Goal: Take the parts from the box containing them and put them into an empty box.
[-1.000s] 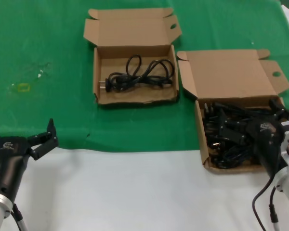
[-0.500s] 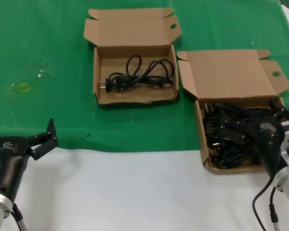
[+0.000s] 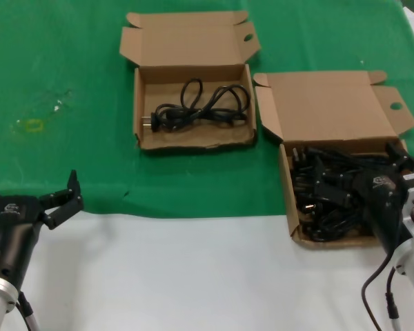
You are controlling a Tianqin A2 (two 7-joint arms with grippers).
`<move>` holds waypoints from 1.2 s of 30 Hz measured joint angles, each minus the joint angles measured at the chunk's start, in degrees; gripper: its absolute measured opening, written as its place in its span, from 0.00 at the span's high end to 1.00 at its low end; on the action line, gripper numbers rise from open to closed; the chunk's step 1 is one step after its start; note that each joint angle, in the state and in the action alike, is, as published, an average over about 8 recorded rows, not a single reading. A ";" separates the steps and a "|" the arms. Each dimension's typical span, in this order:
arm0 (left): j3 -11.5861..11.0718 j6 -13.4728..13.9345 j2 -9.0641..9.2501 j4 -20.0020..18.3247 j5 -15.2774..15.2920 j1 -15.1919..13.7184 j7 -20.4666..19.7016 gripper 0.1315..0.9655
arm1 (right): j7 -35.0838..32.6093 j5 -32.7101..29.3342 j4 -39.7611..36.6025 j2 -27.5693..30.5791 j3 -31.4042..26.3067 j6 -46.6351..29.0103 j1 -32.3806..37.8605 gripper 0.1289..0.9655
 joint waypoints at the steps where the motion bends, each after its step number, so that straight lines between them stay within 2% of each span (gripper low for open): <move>1: 0.00 0.00 0.00 0.00 0.00 0.00 0.00 0.00 | 0.00 0.00 0.00 0.00 0.00 0.00 0.00 0.00; 36: 0.00 0.00 0.00 0.00 0.00 0.00 0.00 0.00 | 0.00 0.00 0.00 0.00 0.00 0.00 0.00 0.00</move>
